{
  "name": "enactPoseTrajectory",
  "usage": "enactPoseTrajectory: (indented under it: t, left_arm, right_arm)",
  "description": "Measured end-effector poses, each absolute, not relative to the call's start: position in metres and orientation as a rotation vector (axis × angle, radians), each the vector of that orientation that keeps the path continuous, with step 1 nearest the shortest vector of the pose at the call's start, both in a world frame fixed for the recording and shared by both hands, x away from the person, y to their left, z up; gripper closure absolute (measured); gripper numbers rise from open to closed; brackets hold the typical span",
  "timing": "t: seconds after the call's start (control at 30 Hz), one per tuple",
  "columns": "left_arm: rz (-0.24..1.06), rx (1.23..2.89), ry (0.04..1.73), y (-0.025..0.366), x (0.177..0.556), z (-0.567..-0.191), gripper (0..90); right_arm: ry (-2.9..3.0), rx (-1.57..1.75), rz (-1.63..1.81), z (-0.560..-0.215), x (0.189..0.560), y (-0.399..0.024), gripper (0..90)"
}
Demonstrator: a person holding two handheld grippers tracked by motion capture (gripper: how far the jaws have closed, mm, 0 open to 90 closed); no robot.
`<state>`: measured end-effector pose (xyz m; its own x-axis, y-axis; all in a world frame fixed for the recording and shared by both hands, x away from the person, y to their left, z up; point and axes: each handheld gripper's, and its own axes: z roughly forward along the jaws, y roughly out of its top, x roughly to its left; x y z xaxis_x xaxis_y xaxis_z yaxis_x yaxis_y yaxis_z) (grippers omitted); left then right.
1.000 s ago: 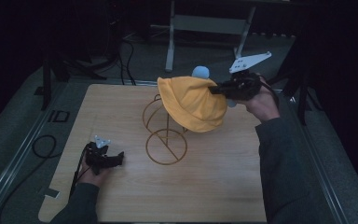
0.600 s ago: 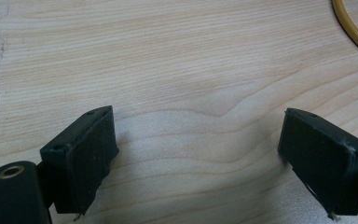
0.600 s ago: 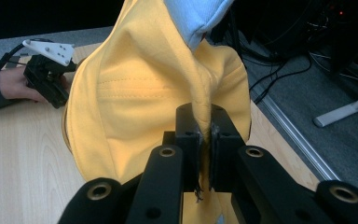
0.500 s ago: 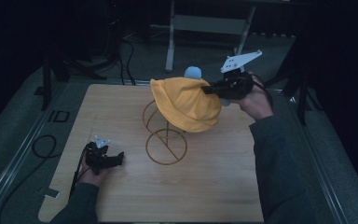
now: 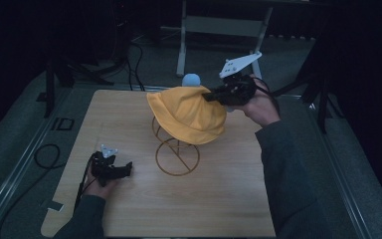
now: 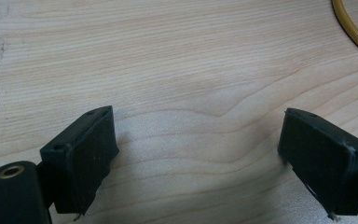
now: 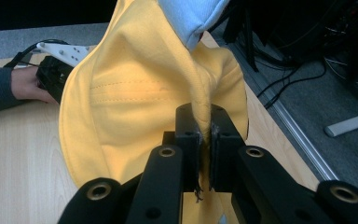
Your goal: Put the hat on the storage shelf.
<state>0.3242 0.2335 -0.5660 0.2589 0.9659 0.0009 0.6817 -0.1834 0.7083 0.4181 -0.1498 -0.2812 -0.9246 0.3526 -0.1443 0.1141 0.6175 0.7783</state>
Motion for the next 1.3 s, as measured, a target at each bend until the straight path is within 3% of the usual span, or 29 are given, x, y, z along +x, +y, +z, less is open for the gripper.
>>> enactPoseTrajectory:
  t: [1.3]
  left_arm:
    - [0.621,1.941,1.488,0.234,0.324,-0.566,11.5]
  right_arm:
    - [2.645,0.207,1.018,-0.284,0.408,-0.059,79.4]
